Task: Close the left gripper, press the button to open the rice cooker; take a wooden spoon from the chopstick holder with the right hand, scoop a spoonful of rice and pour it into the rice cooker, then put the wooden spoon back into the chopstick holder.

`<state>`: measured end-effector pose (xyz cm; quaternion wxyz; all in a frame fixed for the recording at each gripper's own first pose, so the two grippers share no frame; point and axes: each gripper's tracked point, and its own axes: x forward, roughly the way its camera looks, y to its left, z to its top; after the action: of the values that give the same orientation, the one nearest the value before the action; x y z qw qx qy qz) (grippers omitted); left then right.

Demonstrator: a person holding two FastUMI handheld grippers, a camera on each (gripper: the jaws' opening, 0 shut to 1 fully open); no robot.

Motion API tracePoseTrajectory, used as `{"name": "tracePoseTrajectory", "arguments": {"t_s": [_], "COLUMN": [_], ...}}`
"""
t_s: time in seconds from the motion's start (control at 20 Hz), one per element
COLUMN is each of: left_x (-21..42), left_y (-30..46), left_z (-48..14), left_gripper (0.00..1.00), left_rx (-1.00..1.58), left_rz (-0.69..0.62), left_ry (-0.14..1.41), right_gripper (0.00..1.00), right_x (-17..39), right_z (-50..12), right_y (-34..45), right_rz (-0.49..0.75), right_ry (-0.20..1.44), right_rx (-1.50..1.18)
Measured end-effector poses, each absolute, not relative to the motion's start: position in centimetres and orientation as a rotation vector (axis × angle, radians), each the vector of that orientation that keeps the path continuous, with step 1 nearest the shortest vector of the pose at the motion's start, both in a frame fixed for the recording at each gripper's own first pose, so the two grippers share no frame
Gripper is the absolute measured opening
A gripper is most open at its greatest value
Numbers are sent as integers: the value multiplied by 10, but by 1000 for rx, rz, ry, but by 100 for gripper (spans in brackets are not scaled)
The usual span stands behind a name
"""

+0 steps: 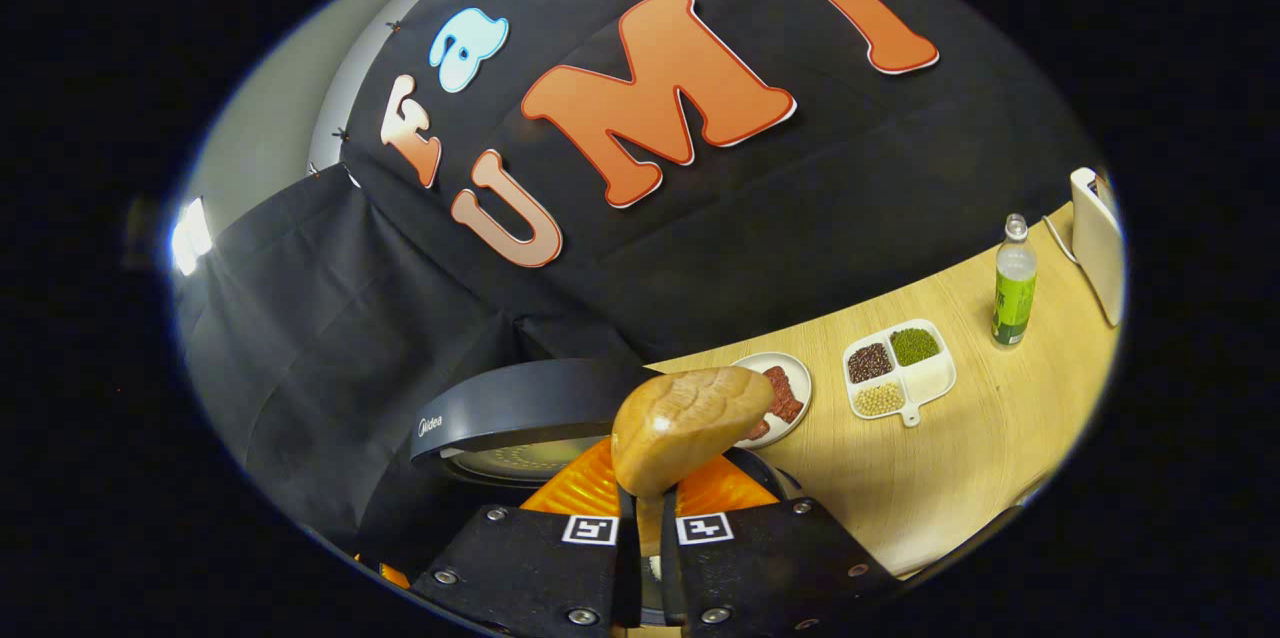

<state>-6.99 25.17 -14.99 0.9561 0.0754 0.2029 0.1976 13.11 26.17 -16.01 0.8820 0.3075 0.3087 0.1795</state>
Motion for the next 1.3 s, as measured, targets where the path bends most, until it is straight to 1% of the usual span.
{"name": "tracePoseTrajectory", "arguments": {"t_s": [0.55, 0.8, 1.05, 1.1, 1.15, 1.3], "left_x": [-77, -78, -82, -82, -83, -81], "left_y": [254, 257, 256, 256, 256, 257], "left_z": [-160, -161, -162, -162, -161, -161], "left_gripper": [99, 99, 100, 95, 99, 99], "left_rx": [141, 146, 149, 149, 150, 157], "left_rz": [399, 407, 404, 403, 403, 404], "left_ry": [430, 432, 431, 430, 429, 420], "right_gripper": [7, 7, 7, 7, 7, 7], "right_x": [116, 111, 105, 104, 101, 100], "right_z": [-168, -166, -154, -153, -154, -149], "right_y": [279, 293, 306, 308, 310, 311], "right_rz": [424, 469, 515, 524, 527, 536], "right_ry": [582, 543, 457, 446, 441, 397], "right_rx": [400, 292, 145, 122, 103, 34]}}
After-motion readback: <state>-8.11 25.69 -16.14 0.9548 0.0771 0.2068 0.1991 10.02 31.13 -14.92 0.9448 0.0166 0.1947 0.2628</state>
